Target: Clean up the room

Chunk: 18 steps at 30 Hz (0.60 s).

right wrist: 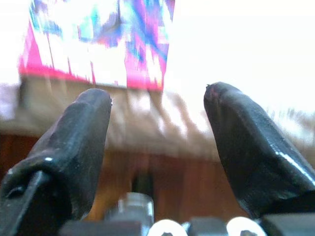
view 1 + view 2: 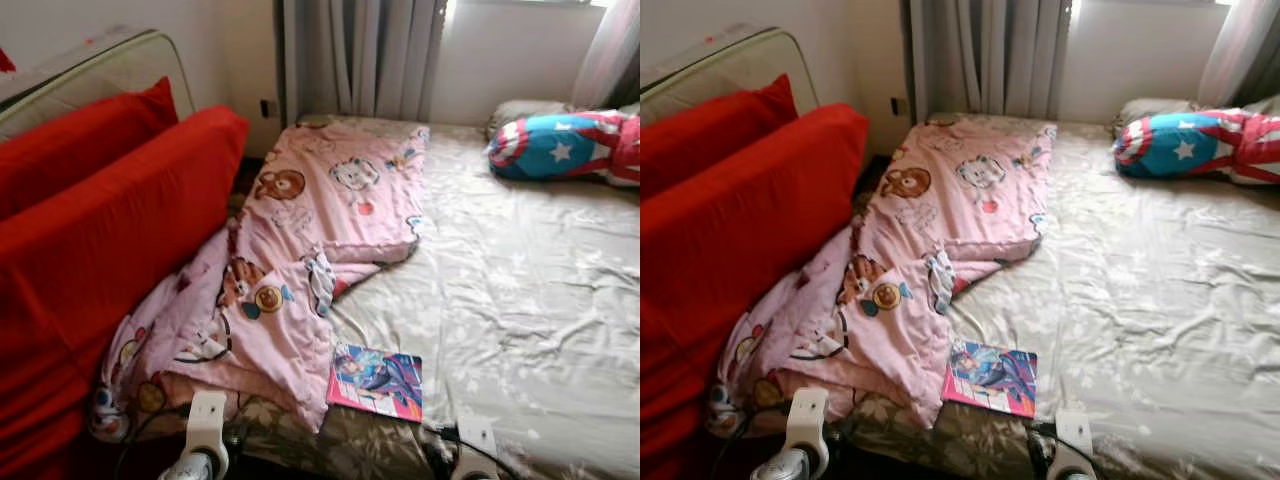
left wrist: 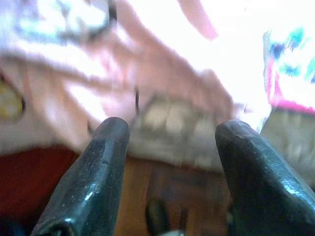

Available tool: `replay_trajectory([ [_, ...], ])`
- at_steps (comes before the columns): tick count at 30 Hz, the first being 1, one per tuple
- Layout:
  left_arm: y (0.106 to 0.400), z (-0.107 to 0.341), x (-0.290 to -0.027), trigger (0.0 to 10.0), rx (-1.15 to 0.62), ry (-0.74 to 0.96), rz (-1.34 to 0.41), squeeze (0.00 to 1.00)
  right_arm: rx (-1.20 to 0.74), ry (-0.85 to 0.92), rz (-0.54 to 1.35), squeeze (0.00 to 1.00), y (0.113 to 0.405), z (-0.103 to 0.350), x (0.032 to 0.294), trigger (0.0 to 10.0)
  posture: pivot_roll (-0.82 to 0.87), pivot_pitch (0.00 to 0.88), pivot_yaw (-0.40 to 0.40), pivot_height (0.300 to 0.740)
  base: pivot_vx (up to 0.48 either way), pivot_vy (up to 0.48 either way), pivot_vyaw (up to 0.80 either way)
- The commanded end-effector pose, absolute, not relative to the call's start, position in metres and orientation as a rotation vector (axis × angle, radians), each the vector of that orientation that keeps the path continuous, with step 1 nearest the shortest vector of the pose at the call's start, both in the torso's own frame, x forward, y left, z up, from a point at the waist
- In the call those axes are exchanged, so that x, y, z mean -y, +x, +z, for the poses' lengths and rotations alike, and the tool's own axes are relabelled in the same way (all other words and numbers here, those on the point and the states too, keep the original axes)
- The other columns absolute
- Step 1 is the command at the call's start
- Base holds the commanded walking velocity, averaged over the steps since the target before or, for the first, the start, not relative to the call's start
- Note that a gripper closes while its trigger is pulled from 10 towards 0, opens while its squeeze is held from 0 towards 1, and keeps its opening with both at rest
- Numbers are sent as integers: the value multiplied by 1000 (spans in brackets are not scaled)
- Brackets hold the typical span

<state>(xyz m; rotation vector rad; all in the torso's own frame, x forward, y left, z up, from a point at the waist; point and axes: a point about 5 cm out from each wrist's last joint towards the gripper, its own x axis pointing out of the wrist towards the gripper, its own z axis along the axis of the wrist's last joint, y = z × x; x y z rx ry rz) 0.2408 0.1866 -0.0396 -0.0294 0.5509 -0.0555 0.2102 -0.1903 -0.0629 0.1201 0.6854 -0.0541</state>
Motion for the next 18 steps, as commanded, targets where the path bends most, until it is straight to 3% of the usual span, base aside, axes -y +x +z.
replay_trajectory([
  [1,247,-29,-192,10000,-453,-54,-44,0,-587,137,-59,0,224,-51,192,10000,-26,0,-8,740,0,0,0],
  [10,269,18,-184,10000,-125,-72,-92,0,-264,126,-25,0,254,-10,187,10000,-17,0,-37,740,0,0,0],
  [18,268,38,-188,10000,-20,-93,-66,0,-114,117,-58,0,256,11,189,10000,-16,0,-54,740,0,0,0],
])
